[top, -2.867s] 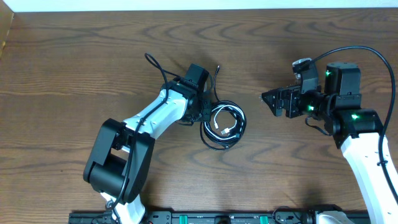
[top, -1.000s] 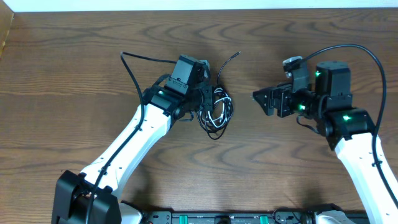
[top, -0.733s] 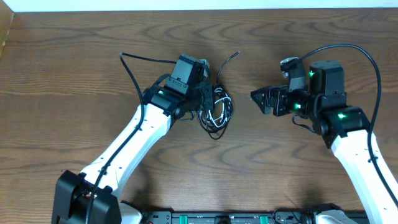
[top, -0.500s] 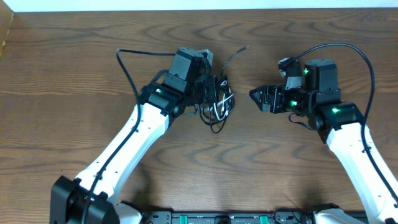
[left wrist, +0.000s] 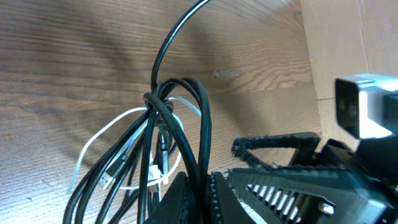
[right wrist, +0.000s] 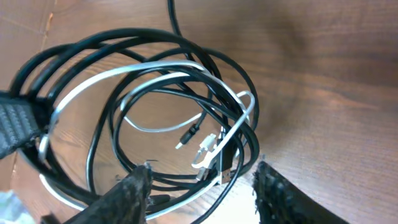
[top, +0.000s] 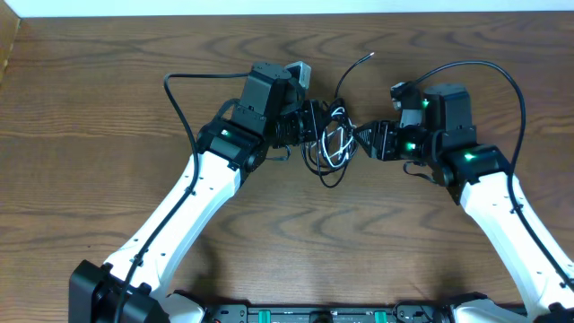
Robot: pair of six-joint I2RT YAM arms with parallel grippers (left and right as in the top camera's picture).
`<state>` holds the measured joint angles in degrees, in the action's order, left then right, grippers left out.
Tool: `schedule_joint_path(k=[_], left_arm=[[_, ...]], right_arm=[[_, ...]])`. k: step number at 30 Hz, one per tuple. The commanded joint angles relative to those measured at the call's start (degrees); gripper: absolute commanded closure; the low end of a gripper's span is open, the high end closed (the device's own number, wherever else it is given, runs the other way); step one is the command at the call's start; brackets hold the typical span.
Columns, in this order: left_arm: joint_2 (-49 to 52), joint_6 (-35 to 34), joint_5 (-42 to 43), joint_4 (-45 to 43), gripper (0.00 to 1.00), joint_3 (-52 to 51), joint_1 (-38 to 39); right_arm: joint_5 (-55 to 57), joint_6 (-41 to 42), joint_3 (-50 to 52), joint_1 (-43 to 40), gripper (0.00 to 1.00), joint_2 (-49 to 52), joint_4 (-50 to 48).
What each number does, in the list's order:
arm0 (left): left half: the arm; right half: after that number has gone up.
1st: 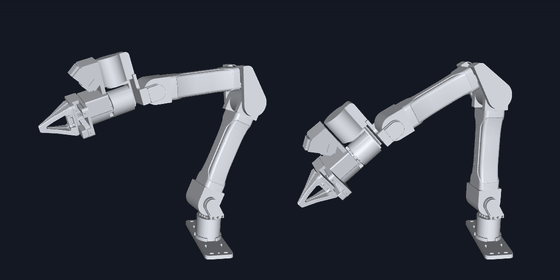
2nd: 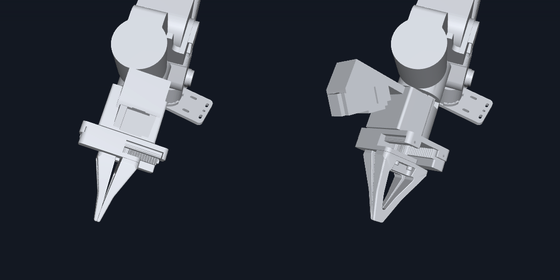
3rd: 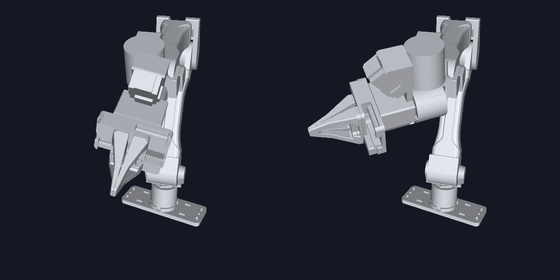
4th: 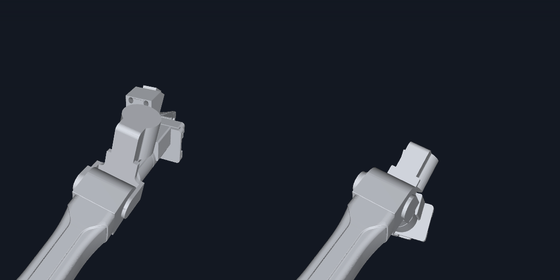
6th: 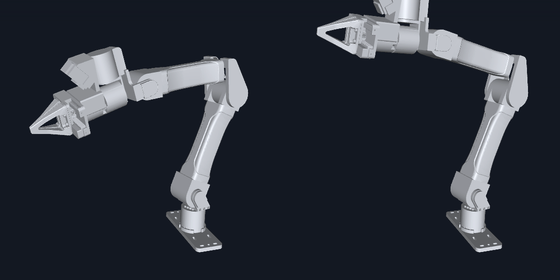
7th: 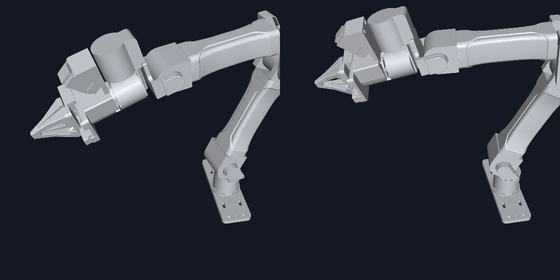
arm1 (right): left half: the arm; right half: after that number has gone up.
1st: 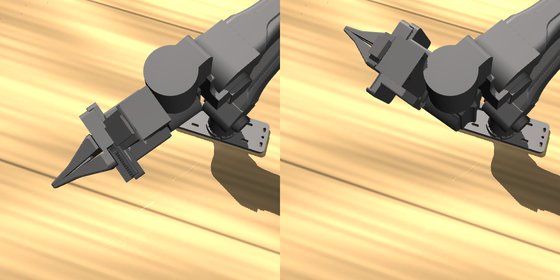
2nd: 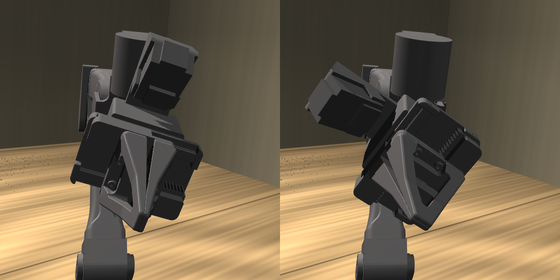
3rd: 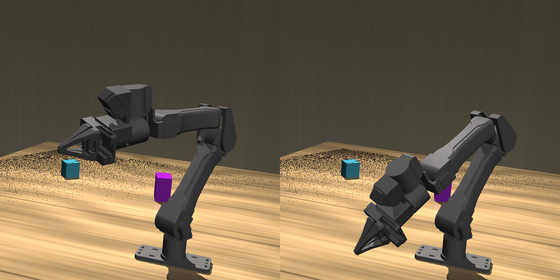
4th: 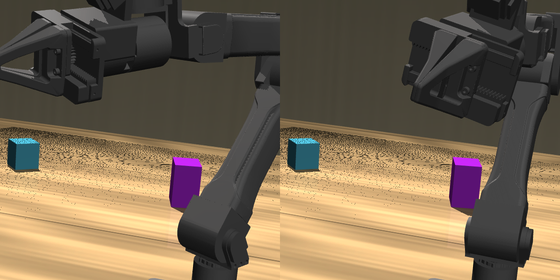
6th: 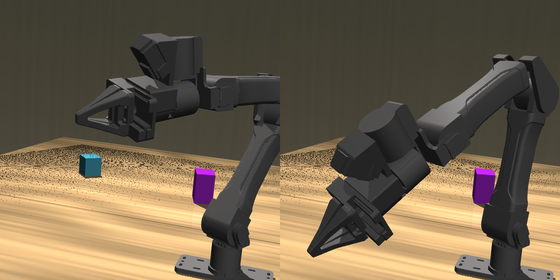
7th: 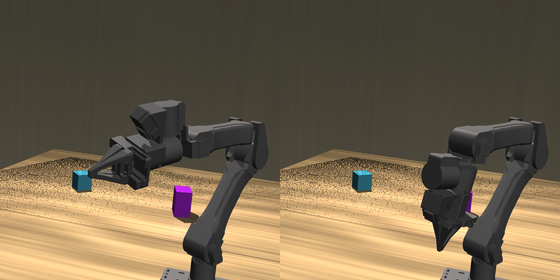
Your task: Untangle cables
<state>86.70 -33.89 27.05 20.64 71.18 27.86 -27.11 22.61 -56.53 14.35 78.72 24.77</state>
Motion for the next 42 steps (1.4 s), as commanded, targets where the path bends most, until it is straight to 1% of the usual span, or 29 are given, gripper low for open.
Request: schedule_joint_path(k=[1, 5, 9, 12, 16, 24, 34, 42], left_arm=[[-0.98, -0.72, -0.13, -0.44, 0.93, 1.70, -0.17], [-0.98, -0.72, -0.70, -0.42, 0.92, 1.70, -0.17], [-0.98, -0.70, -0.70, -0.42, 0.92, 1.70, -0.17], [-0.98, -0.70, -0.70, -0.42, 0.93, 1.70, -0.17], [-0.98, -0.72, -0.68, -0.42, 0.92, 1.70, -0.17], [-0.98, -0.72, -0.68, -0.39, 0.92, 1.70, -0.17], [-0.98, -0.72, -0.66, -0.15, 0.93, 1.70, -0.15], [-0.98, -0.72, -0.66, -0.15, 0.93, 1.70, -0.15]], right_arm=[[0.70, 6.19, -1.01, 0.83, 0.53, 1.20, 0.22], [2.16, 10.43, -1.01, 2.43, 0.58, 2.97, 0.22], [3.23, 13.86, -1.01, 4.35, 0.60, 4.98, -0.20], [3.23, 15.41, -1.01, 5.35, 0.61, 6.12, -1.53], [4.44, 16.83, -1.01, 6.36, 0.66, 6.82, -2.27], [7.26, 17.68, -1.01, 7.82, 0.73, 7.72, -3.80], [8.94, 18.53, -1.01, 9.01, 0.74, 10.49, -5.16], [11.58, 18.51, -1.01, 9.01, 0.76, 10.56, -5.29]])
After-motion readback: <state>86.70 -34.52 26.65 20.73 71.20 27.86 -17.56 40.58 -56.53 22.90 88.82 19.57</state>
